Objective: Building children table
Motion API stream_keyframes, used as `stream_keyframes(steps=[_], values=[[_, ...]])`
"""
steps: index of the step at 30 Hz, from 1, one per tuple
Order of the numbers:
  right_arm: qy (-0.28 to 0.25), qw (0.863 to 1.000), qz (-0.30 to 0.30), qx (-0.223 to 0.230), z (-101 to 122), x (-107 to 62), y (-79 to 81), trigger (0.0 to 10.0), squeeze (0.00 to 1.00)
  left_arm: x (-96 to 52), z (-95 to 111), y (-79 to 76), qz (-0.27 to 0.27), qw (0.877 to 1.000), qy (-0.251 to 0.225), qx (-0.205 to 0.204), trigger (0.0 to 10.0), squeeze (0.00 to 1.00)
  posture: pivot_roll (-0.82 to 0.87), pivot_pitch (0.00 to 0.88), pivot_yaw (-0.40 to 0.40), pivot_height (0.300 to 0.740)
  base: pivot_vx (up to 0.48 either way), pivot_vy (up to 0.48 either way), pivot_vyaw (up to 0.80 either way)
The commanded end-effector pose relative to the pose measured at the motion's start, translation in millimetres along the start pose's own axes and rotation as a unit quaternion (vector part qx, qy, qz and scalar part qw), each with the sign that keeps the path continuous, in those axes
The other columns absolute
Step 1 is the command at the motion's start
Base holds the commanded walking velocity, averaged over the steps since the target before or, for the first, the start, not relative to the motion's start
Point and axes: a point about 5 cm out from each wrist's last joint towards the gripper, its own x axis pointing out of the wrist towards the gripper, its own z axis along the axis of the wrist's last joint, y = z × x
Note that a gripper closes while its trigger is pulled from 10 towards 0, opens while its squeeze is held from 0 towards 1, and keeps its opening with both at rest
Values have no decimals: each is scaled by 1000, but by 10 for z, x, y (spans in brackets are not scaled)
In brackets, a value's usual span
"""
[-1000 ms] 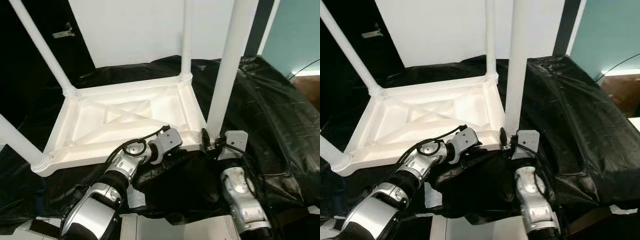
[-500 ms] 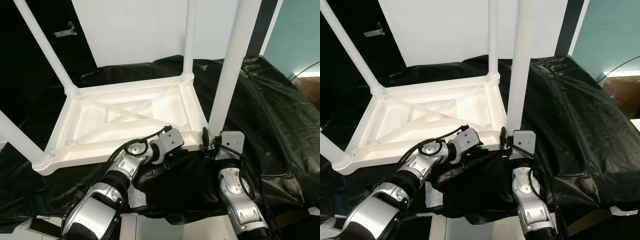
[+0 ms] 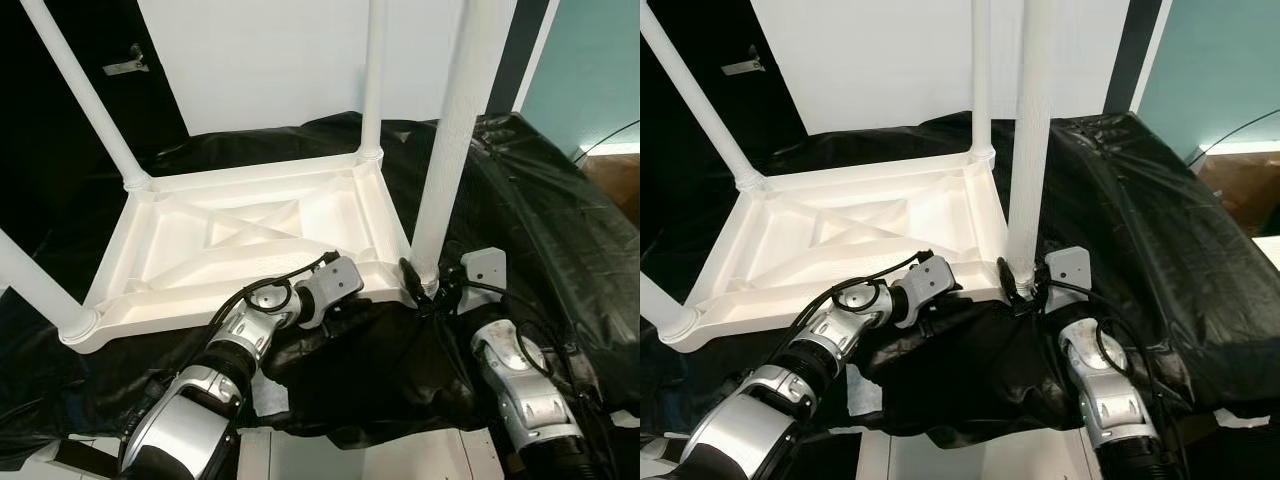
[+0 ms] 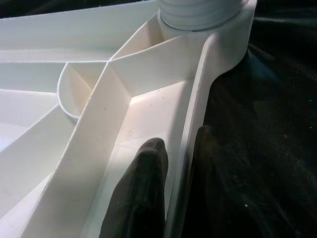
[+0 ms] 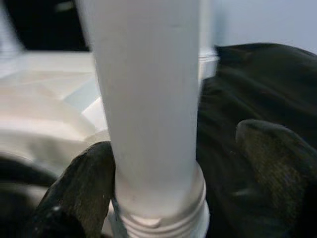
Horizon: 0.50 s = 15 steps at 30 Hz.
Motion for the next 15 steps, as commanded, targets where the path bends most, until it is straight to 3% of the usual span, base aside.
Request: stream_keyframes(steps=[1, 4, 5, 8, 15], values=[[23, 999, 41, 2, -69, -8, -45, 10000, 0, -81, -404, -118, 4, 996, 76, -38, 10000, 0, -116, 21, 52, 740, 0, 0, 0], [28, 997, 70, -6, -68, 5, -68, 10000, 0, -82, -405, -119, 3, 996, 76, -37, 10000, 0, -116, 21, 52, 740, 0, 0, 0], [34, 992, 116, -27, -58, 57, -99, 10000, 0, -87, -411, -125, 3, 996, 78, -35, 10000, 0, -99, 22, 48, 740, 0, 0, 0], [34, 987, 152, -44, -31, 102, -121, 10000, 0, -95, -420, -128, 4, 996, 78, -36, 10000, 0, -89, 21, 44, 740, 0, 0, 0], [43, 972, 224, -55, -9, 185, -93, 10000, 0, -131, -461, -141, 6, 996, 81, -37, 10000, 0, -64, 24, 38, 740, 0, 0, 0]])
